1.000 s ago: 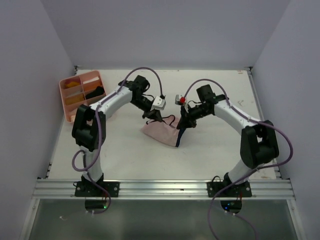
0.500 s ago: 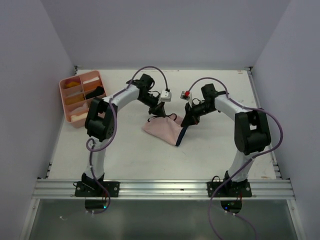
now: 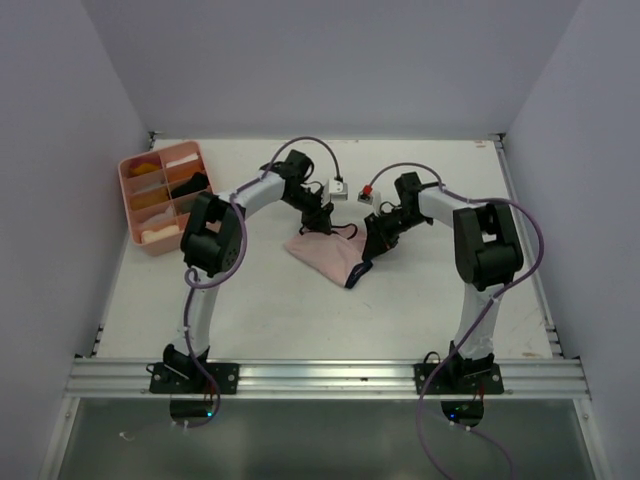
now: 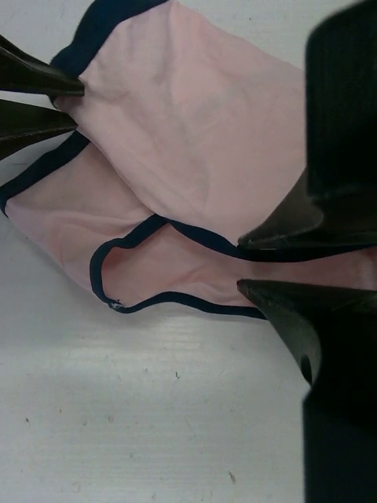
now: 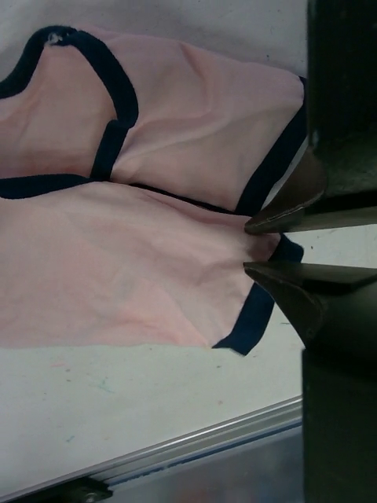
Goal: Roll the underwear
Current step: Fold the underwear
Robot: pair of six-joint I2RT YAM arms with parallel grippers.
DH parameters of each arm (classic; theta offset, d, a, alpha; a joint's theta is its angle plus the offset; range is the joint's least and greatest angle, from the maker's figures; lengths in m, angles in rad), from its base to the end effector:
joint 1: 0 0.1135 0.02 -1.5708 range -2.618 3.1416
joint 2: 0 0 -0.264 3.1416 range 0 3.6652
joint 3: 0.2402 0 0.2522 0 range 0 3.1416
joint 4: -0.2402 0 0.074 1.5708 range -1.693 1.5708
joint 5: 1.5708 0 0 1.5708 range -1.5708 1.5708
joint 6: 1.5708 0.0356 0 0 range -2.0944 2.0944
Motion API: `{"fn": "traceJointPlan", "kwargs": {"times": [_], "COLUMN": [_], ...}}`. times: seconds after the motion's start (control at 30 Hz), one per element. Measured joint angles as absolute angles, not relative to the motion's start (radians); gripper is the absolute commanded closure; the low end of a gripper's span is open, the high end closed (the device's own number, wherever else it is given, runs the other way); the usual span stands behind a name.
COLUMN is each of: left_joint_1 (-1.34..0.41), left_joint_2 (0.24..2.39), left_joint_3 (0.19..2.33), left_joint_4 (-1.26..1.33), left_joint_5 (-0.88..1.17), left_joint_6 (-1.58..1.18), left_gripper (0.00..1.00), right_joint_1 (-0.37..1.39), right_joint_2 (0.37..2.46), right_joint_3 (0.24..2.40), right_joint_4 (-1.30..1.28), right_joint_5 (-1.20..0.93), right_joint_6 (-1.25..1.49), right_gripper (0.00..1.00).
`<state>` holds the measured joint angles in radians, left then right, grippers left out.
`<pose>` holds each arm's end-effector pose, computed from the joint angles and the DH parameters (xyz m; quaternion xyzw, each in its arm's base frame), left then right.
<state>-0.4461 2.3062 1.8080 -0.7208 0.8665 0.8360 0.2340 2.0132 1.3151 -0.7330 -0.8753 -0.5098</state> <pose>0.4163 -0.2292 0.1538 0.5933 0.6723 -0.3748 0.2359 0.3562 0.1130 0.1447 -0.3559 0.8310 0.4101 0.1207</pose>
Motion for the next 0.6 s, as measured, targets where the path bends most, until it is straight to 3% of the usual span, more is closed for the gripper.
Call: {"fn": "traceJointPlan", "kwargs": {"times": [0.13,0.3,0.47,0.6], "left_joint_1": [-0.447,-0.446,-0.447,-0.460], "left_joint_2": [2.309,2.253,2.153,2.148], "left_joint_3": [1.808,1.724,1.664,1.722], "left_joint_4": [-0.691,-0.689,-0.732,-0.781], "left_joint_5": [0.850,0.851,0.849,0.839], "left_joint_6": [0.805,0.907,1.089,1.228], "left_gripper": [0.59,0.55,0.54,0.53], "right_joint_1": [0.232,0.215,0.213,0.233], "right_joint_2": [2.013,2.011,2.013,2.048], "right_joint_3": [1.351,1.454,1.472,1.472], "right_joint_4": [-0.737,-0.674,-0.568,-0.521], "right_joint_5": [-0.858,-0.890,-0.907,-0.902], "right_joint_6": [-0.448,-0.291,-0.150,-0.084], "right_gripper": [0.69,0.70,0.82,0.82]}}
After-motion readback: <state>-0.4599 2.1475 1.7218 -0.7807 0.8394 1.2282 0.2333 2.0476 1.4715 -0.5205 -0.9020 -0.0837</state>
